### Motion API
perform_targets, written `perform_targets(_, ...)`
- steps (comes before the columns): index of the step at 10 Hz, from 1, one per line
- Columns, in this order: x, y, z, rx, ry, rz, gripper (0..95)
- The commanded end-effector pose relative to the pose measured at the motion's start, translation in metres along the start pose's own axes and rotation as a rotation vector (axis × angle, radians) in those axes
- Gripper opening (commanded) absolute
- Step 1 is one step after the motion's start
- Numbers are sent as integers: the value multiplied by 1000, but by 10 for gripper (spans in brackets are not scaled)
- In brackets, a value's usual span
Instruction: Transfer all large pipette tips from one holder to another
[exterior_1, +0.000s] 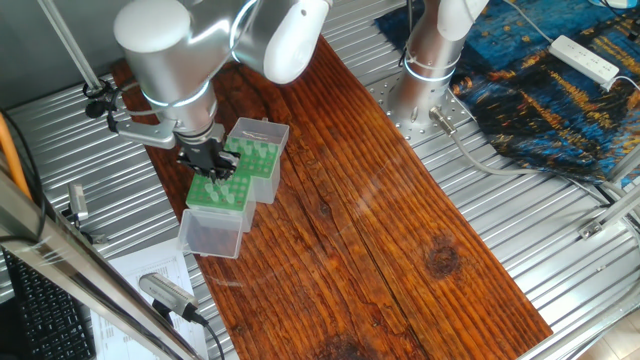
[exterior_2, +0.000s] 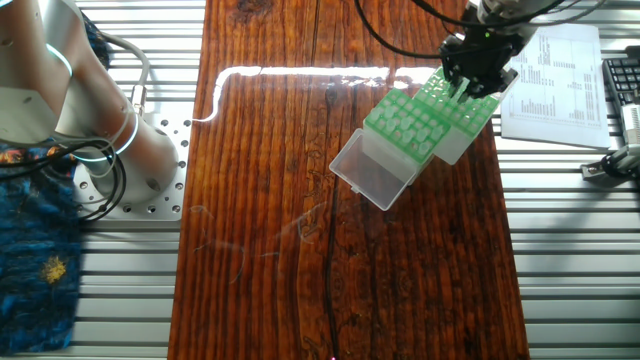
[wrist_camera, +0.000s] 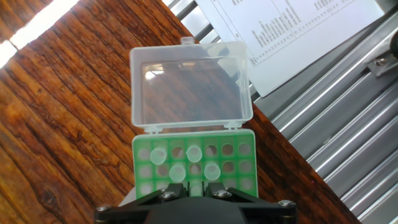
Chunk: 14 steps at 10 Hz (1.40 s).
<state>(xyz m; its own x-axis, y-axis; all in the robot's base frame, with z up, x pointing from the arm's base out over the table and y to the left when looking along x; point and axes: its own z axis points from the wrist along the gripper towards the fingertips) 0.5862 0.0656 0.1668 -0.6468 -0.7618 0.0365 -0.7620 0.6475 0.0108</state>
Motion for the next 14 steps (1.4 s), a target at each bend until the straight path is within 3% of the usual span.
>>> perform_targets(1,1,1,-5,-1,-1,1,0)
perform_targets(4,0,-5,-22,-12,3,-6,0)
perform_targets(9,-12,-14,-56,-29,23,-22,0)
perform_targets(14,-13,-25,-99,-46,34,-75,0)
